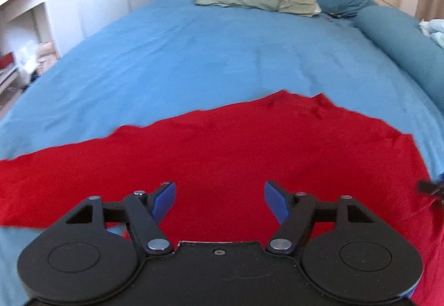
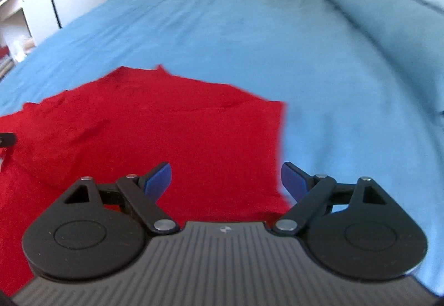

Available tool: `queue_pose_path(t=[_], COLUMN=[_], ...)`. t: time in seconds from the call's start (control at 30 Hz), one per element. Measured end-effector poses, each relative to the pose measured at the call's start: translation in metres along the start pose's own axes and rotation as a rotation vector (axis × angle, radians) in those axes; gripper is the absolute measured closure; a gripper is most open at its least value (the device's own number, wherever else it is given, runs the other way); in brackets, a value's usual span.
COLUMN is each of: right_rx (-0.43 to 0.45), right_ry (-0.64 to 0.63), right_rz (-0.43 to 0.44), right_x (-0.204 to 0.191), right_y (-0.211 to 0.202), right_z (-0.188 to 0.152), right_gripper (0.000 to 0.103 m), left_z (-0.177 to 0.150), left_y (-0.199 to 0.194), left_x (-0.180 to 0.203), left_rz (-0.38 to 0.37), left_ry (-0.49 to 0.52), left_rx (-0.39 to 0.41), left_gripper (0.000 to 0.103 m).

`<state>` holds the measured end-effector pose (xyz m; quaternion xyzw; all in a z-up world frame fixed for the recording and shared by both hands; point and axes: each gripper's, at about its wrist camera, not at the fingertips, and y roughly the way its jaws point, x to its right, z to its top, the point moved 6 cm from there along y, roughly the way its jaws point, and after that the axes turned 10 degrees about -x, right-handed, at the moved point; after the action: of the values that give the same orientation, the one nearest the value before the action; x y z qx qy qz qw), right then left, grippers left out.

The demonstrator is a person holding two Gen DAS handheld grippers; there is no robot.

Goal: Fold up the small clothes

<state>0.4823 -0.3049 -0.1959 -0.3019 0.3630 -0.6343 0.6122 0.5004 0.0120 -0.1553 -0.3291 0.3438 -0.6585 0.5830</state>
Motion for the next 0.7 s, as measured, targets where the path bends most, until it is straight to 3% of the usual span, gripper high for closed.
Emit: queue_pose_path(t=[0.1, 0.17, 0.3, 0.37, 0.43, 0.6, 0.7], right_rx=[-0.078, -0.033, -0.048, -0.022, 0.028, 0.042, -0.011], right_ry=[0.107, 0.148, 0.062, 0.054, 0.038, 0.029, 0.099], right_rz=[-0.022, 0.021, 0.014, 0.023, 0.041, 0.059, 0.047], right_x=[0.017, 0.032, 0.032, 0.029, 0.027, 0.025, 0.039], right_y=[0.031, 0.028, 0.018, 0.008, 0.003, 0.037, 0.07], right_z=[-0.014, -0.024, -0.029, -0.024, -0.009, 0.037, 0.053], right_gripper=[0.003, 0.004, 0.004, 0.003, 0.002, 0.002, 0.002], left_z=[0.009, 0.01, 0.002, 0.0, 0.005, 0.024, 0.025], left_y=[0.02, 0.034, 0.054, 0.053, 0.048, 0.056, 0.074], left_x=[0.012, 0.018, 0.02, 0.02, 0.023, 0.027, 0.025], left_rz=[-0.017, -0.037, -0.027, -0.04, -0.046, -0.013, 0.009], left_ry=[0.018, 0.016, 0.032, 0.034, 0.049, 0.049, 0.039], left_rx=[-0.008, -0.036, -0.098, -0.093, -0.066, -0.042, -0.073], left_gripper=[0.027, 0.027, 0.028, 0.028, 0.028, 0.027, 0.027])
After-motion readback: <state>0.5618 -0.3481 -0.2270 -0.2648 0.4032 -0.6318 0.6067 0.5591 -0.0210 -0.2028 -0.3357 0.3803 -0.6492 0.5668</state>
